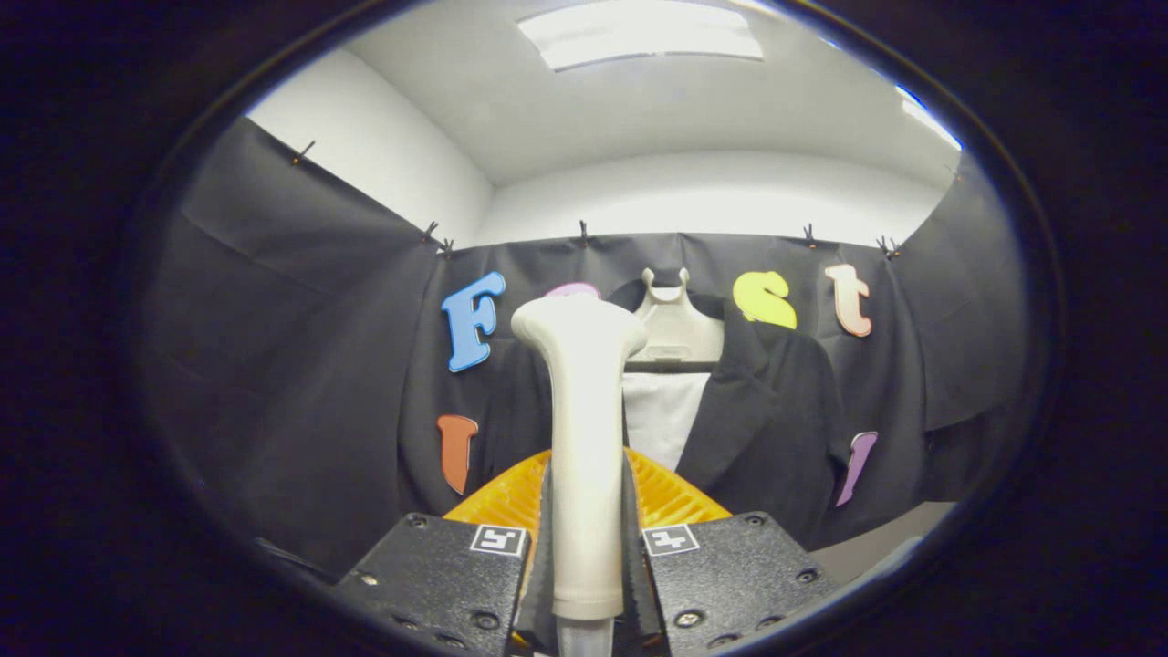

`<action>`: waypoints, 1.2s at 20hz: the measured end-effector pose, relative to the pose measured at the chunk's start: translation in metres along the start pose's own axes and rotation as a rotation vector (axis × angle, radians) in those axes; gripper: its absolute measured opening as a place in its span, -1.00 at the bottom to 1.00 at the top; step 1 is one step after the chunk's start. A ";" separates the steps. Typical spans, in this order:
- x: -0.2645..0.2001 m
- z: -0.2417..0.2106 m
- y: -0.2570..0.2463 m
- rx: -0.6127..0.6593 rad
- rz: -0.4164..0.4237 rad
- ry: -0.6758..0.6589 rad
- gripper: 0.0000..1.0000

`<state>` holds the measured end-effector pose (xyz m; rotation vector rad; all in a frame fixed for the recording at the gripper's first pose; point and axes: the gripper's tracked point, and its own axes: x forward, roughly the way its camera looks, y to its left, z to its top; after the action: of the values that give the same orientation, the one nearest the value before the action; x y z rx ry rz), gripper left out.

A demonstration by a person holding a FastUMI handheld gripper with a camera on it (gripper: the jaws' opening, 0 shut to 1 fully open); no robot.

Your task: Iron the clothes twice with a garment steamer, once on the left side and once on the right side.

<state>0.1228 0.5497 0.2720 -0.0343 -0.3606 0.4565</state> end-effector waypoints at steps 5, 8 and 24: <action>0.030 0.008 0.003 -0.066 -0.058 -0.013 -0.33; 0.040 0.000 0.005 -0.107 -0.106 0.006 -0.33; -0.009 -0.097 0.004 -0.128 -0.086 0.197 -0.33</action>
<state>0.1475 0.5539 0.1774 -0.1859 -0.1960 0.3412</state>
